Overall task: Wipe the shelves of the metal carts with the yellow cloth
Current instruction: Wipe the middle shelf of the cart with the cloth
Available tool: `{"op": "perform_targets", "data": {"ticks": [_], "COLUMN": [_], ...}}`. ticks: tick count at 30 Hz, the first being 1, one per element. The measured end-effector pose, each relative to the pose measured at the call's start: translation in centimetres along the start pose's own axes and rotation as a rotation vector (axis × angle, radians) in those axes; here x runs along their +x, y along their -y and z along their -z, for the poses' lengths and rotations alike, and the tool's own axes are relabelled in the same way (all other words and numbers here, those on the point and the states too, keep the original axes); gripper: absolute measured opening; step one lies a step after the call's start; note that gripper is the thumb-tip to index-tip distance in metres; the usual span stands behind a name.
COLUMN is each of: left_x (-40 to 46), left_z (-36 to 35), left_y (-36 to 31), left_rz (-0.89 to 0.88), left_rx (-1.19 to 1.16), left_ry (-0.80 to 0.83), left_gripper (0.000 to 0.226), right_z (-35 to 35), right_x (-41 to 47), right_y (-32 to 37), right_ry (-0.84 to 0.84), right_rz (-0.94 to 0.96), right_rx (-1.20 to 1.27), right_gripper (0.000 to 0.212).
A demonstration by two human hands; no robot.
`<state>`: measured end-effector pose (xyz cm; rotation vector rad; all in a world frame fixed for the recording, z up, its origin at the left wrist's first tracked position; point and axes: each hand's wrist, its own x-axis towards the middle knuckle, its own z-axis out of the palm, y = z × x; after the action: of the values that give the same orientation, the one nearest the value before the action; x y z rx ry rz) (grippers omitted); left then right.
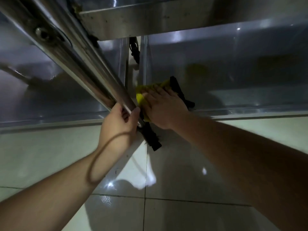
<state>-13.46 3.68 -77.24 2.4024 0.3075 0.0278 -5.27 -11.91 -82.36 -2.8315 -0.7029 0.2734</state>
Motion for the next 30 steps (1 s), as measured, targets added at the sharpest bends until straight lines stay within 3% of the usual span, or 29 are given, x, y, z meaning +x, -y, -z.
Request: {"op": "perform_targets", "data": {"ticks": [5,12,16,18,24,30], "left_x": [-0.4,-0.3,0.1,0.1,0.2,0.0], "left_z": [0.0,0.1,0.3,0.4,0.5,0.3], "left_y": [-0.1,0.1,0.5,0.5,0.7,0.3], "left_rz": [-0.017,0.005,0.003,-0.003,-0.054,-0.051], "left_rx": [-0.075,-0.071,-0.032,-0.031,-0.023,0.027], "left_ry": [-0.008,0.014,0.031,0.04,0.03,0.029], "left_gripper": [0.012,0.011,0.013,0.014,0.012,0.016], "right_z": [2.0,4.7,5.8,6.1,5.3,3.2], "right_x": [3.9,1.1,1.0,2.9,9.1,7.7], "right_y": [-5.4,-20.4,-22.1,-20.7,-12.3,-4.3], "right_ry": [-0.016,-0.186,-0.161,-0.133,-0.023,0.032], "right_rz": [-0.151,-0.697,-0.874,-0.809,-0.381,-0.115], "right_rx": [-0.055,0.022,0.125,0.15,0.111,0.029], "right_gripper": [0.064,0.068,0.069,0.07,0.07,0.068]}}
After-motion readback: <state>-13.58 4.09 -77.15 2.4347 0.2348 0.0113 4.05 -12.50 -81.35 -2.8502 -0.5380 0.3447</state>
